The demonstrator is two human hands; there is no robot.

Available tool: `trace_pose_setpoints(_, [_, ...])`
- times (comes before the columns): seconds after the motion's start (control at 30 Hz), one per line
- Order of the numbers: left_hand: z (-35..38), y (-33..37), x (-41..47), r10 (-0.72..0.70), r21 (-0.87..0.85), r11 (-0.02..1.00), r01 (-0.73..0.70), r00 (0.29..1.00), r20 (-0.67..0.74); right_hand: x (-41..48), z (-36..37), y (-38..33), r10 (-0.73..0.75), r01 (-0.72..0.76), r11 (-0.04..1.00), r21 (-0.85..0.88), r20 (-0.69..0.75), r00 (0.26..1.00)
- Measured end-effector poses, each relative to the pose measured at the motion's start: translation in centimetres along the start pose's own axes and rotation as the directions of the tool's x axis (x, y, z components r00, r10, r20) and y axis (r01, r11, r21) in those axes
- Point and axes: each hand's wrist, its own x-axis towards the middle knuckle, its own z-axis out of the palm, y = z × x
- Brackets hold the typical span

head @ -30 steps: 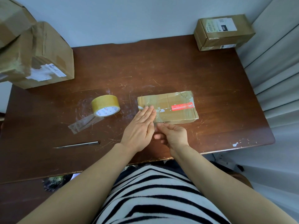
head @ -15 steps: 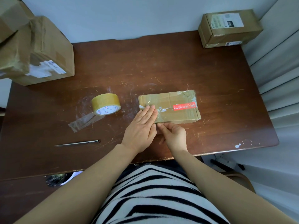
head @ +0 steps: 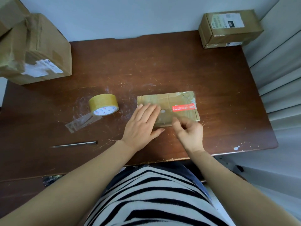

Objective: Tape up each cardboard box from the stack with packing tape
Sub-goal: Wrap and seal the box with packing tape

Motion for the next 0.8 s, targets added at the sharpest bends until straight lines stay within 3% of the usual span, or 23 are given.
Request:
trace_pose_setpoints(0.07, [0.9, -0.2, 0.8, 0.061, 0.170, 0.983, -0.067, 0.997, 0.041, 1.7, -0.4, -1.1, -0.220, 0.204, 0.967, -0.151, -0.099, 0.971])
trace_pose_setpoints(0.13, [2.0, -0.5, 1.0, 0.096, 0.274, 0.956, -0.106, 0.994, 0.049, 3.8, -0.2, -1.3, -0.414, 0.365, 0.868, -0.338, -0.084, 0.907])
trace_pose_setpoints(0.17, [2.5, -0.6, 1.0, 0.110, 0.304, 0.946, -0.117, 0.993, 0.038, 4.8, 0.0, -1.0, -0.429, 0.377, 0.797, -0.472, -0.003, 0.903])
trace_pose_setpoints(0.23, [3.0, -0.5, 0.8, 0.129, 0.338, 0.933, -0.122, 0.992, 0.001, 6.2, 0.1, 0.3, -0.317, 0.371, 0.627, -0.685, 0.211, 0.925])
trace_pose_setpoints(0.33, [2.9, -0.5, 0.6, 0.181, 0.331, 0.930, -0.160, 0.983, -0.033, 6.7, 0.3, 1.5, -0.212, 0.382, 0.507, -0.773, 0.317, 0.924])
trace_pose_setpoints(0.43, [2.9, -1.1, 0.3, 0.272, 0.292, 0.924, -0.248, 0.961, -0.042, 6.7, 0.4, 1.3, -0.205, 0.384, 0.482, -0.788, 0.324, 0.923])
trace_pose_setpoints(0.57, [2.5, -0.5, 0.4, 0.267, 0.257, 0.934, -0.249, 0.963, -0.036, 6.4, 0.4, 1.3, -0.186, 0.374, 0.473, -0.798, 0.325, 0.927])
trace_pose_setpoints(0.63, [2.5, 0.2, 1.2, 0.280, 0.304, 0.917, -0.260, 0.960, -0.022, 6.6, 0.3, 1.1, -0.198, 0.363, 0.521, -0.773, 0.305, 0.932])
trace_pose_setpoints(0.73, [3.1, 0.7, 1.8, 0.233, 0.377, 0.904, -0.204, 0.972, -0.033, 7.2, 0.1, 0.9, -0.230, 0.323, 0.672, -0.666, 0.227, 0.947])
trace_pose_setpoints(0.8, [3.6, 0.8, 2.0, 0.231, 0.373, 0.906, -0.197, 0.972, -0.047, 7.3, 0.0, 1.2, -0.241, 0.322, 0.699, -0.639, 0.213, 0.947])
